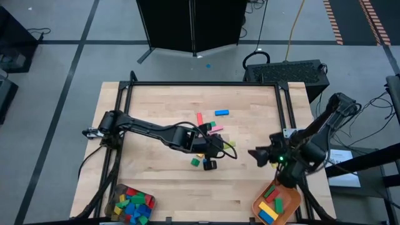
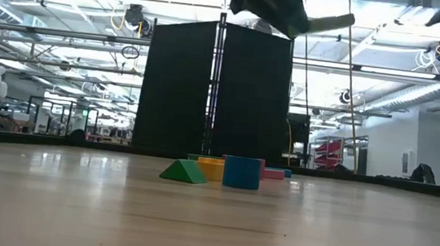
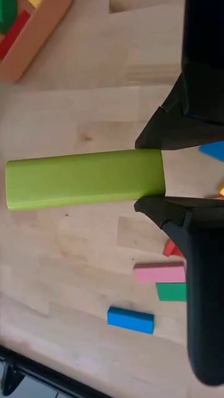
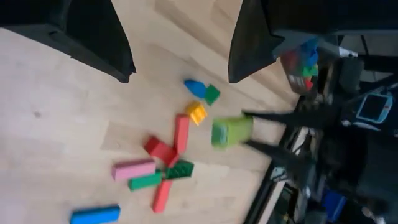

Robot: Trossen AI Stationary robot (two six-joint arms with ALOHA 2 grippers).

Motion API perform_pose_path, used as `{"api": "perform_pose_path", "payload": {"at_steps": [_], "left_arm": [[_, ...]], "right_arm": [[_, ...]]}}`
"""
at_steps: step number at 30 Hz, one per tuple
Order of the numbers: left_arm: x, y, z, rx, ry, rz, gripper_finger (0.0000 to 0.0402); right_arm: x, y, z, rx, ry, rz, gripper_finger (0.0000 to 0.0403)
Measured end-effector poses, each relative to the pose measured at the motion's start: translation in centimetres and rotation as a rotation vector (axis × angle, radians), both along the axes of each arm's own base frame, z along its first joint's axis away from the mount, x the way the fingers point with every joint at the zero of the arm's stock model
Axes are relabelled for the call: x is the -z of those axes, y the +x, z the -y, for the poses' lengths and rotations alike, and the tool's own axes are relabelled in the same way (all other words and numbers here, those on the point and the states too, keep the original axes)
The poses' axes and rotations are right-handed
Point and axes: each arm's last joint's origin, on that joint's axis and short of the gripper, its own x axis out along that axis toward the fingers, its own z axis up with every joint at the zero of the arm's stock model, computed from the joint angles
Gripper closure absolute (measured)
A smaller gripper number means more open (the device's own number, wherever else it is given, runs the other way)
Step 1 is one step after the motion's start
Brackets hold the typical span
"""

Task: Sort blocks by size
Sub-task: Put the light green rectangular block into the orange bin

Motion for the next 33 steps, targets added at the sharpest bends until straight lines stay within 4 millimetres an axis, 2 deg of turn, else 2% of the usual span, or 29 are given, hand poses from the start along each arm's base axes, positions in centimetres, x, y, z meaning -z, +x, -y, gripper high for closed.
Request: {"api": "perform_pose_path", "payload": {"at_steps": [5, 13, 23, 33], "left_arm": [[-0.1, 0.0, 0.4, 0.010, 0.001, 0.008, 0.0317], [-0.1, -0.1, 0.7, 0.013, 0.008, 0.008, 0.0317], [-0.1, -0.4, 1.8, 0.004, 0.050, 0.018, 0.0317], [-0.2, -0.3, 1.8, -0.010, 0.058, 0.039, 0.0317]], "right_arm": [[-1.2, 1.7, 1.8, -0.024, -0.032, 0.037, 0.0149], [-2.2, 5.6, 3.4, -0.192, -0.023, 0.070, 0.0149], [-2.2, 5.9, 3.9, -0.257, -0.017, 0.038, 0.0149], [-2.1, 6.5, 4.2, -0.320, -0.049, 0.020, 0.0149]]}}
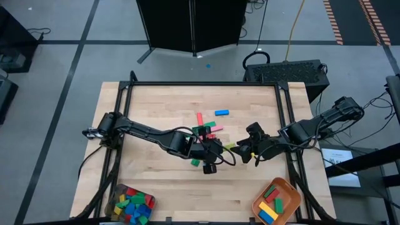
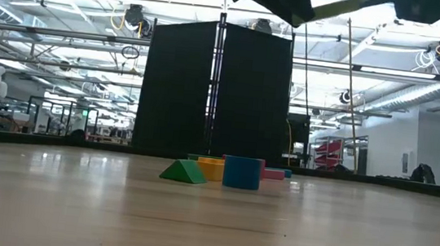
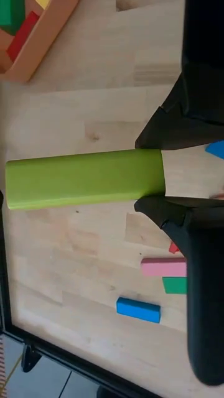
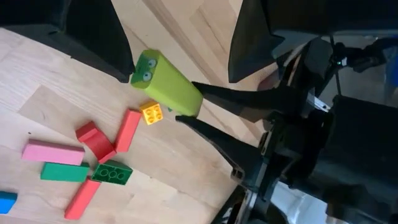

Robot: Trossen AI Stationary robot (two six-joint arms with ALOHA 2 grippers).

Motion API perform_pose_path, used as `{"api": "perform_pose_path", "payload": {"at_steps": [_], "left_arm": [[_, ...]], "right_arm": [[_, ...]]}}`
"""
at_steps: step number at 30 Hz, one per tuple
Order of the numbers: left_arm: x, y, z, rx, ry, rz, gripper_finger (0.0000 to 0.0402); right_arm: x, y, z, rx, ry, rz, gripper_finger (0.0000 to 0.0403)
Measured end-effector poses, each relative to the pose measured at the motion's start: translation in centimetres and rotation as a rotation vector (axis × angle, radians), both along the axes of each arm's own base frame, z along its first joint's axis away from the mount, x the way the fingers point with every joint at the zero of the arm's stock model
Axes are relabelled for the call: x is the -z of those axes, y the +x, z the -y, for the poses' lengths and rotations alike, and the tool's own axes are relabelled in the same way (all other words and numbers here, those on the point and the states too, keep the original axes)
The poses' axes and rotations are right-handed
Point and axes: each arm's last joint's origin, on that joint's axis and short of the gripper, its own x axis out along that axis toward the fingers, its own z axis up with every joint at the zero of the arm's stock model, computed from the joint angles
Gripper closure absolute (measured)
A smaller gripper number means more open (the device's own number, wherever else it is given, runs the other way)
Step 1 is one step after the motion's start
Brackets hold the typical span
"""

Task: Sort blocks by size
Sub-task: Put the light green rectangular block into the orange bin

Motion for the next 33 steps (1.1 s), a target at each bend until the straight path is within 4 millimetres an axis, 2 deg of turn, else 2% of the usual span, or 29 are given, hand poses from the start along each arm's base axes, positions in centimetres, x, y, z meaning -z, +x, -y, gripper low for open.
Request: {"api": "perform_pose_path", "payload": {"at_steps": [16, 26, 33], "left_arm": [[-0.8, -0.3, 0.0, -0.025, 0.017, 0.031, 0.0317], [-1.0, -0.3, 0.3, -0.020, 0.014, 0.049, 0.0317], [-1.0, -0.3, 0.3, -0.026, 0.020, 0.050, 0.0317]], "right_arm": [[0.4, 0.5, 0.5, -0.040, -0.020, -0.041, 0.0149], [0.0, 1.1, 1.1, -0.042, -0.034, 0.000, 0.0150], [0.6, 1.7, 1.1, -0.071, -0.017, -0.032, 0.0187]]}}
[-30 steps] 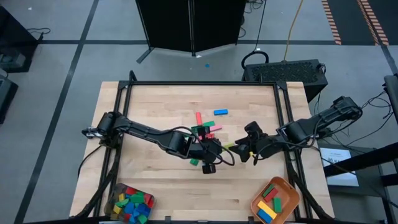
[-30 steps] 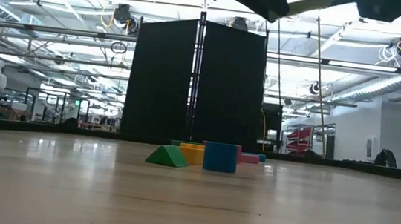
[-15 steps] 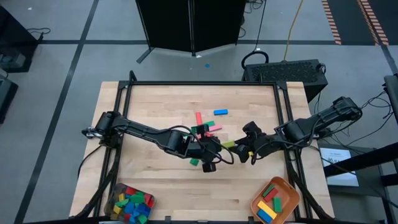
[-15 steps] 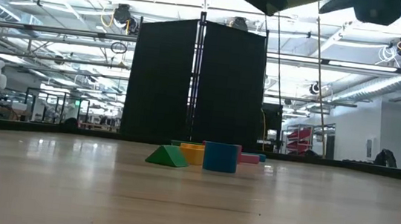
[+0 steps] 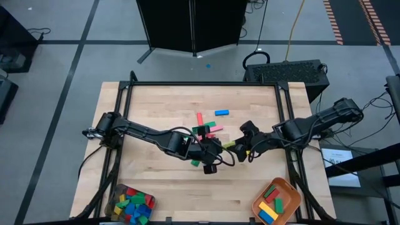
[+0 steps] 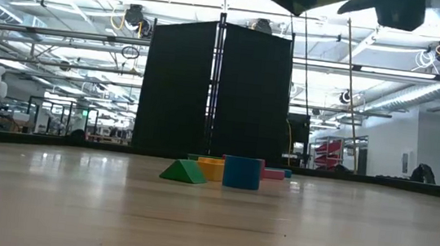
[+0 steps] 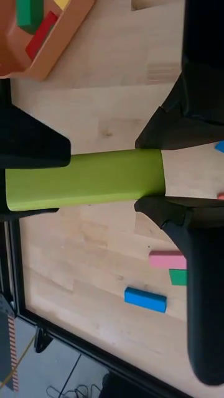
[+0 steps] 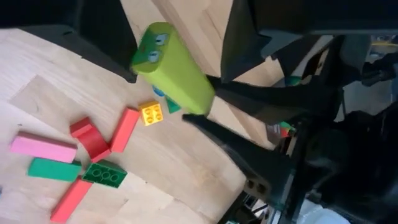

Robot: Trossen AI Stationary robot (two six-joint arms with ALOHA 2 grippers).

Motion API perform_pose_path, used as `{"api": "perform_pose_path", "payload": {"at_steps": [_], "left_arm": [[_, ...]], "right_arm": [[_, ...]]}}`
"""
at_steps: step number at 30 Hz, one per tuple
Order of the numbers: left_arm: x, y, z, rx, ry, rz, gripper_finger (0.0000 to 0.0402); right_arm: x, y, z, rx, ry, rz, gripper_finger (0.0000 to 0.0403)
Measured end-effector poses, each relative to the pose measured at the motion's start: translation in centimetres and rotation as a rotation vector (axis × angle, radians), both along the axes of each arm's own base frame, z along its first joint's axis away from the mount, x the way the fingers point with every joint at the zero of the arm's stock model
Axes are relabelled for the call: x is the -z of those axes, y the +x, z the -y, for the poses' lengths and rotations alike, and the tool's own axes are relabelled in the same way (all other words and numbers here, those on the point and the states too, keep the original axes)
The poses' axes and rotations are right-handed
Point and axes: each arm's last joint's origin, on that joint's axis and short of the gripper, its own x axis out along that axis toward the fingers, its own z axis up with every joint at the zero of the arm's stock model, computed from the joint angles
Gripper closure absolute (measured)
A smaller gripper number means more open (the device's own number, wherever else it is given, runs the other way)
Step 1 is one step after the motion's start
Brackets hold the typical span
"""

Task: Sort blocks by size
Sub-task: Put the light green rectangular block into the orange bin

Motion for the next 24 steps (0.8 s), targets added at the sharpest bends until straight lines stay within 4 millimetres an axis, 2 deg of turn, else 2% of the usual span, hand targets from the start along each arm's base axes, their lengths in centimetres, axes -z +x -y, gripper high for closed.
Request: {"api": "perform_pose_path", "payload": {"at_steps": [8, 18, 22, 24], "left_arm": [[-0.05, -0.01, 0.18, -0.001, 0.004, 0.007, 0.0317], [-0.03, -0.07, 0.32, -0.001, 0.010, 0.006, 0.0317], [-0.06, -0.04, 0.38, 0.003, 0.003, 0.011, 0.0338], [-0.10, -0.03, 0.44, 0.007, 0.002, 0.014, 0.0330]], "right_arm": [[0.46, 0.60, -0.09, -0.017, -0.006, -0.015, 0.0252], [0.32, 0.64, -0.11, -0.018, -0.004, -0.001, 0.0355], [0.64, 0.46, -0.05, -0.034, -0.034, -0.035, 0.0361], [0.62, 0.52, -0.05, -0.029, -0.029, -0.031, 0.0361]]}}
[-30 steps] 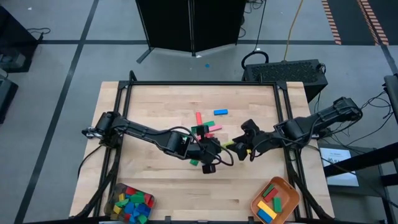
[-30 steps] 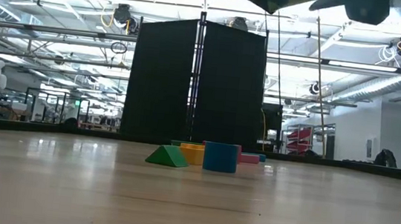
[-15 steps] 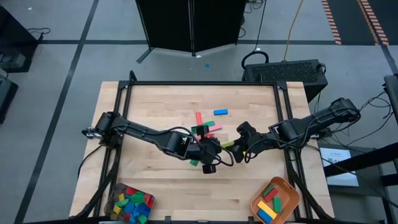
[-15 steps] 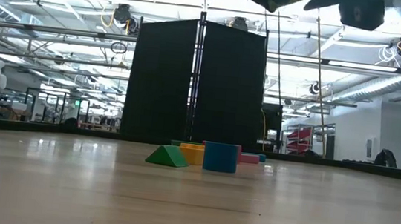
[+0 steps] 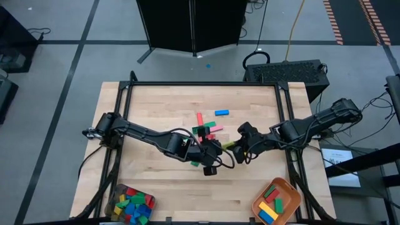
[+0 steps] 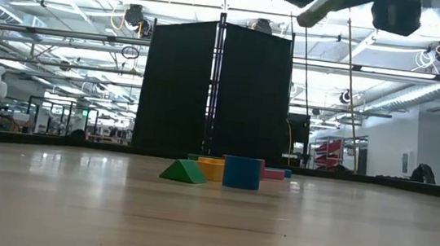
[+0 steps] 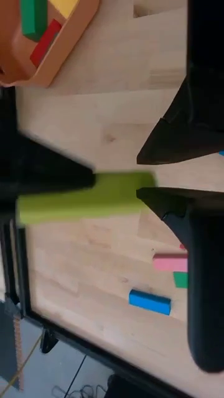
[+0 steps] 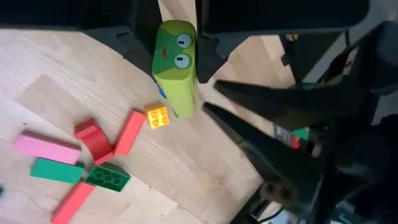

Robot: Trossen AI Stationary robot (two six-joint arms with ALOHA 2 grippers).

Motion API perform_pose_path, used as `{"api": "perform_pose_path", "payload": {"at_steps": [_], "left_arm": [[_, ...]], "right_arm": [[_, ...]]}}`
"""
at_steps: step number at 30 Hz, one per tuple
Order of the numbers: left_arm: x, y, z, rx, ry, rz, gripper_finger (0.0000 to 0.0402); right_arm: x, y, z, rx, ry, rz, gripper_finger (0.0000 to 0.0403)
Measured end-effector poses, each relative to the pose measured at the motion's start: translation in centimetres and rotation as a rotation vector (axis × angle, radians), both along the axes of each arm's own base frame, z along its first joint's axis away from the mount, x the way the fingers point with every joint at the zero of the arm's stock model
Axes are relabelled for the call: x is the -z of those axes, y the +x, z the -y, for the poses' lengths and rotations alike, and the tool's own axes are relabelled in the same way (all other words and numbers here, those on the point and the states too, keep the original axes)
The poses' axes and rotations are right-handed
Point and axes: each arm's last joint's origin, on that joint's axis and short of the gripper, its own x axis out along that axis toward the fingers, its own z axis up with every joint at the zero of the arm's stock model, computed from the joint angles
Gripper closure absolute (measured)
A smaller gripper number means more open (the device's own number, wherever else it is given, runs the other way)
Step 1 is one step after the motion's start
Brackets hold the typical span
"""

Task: Sort blocks by size
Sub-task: Put the light green rectangular block into the orange bin

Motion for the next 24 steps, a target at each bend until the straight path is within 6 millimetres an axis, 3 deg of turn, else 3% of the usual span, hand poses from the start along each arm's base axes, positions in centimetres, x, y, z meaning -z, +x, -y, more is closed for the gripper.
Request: {"api": "perform_pose_path", "payload": {"at_steps": [5, 9, 19, 24], "left_arm": [[0.1, -0.1, 0.0, 0.015, 0.001, -0.015, 0.0312], [0.8, -0.9, 0.0, 0.036, 0.038, -0.123, 0.0309], [2.7, -1.8, -0.4, 0.085, -0.044, -0.292, 0.0307], [3.4, -1.6, -0.9, 0.097, -0.065, -0.297, 0.0306]], "right_arm": [[0.2, -0.3, 0.0, 0.012, 0.009, -0.030, 0.0361], [0.7, -1.4, -1.0, -0.021, 0.073, -0.127, 0.0361], [1.6, -8.2, -8.8, -0.140, 0.380, -0.415, 0.0361], [1.7, -11.2, -11.0, -0.133, 0.457, -0.488, 0.0361]]}}
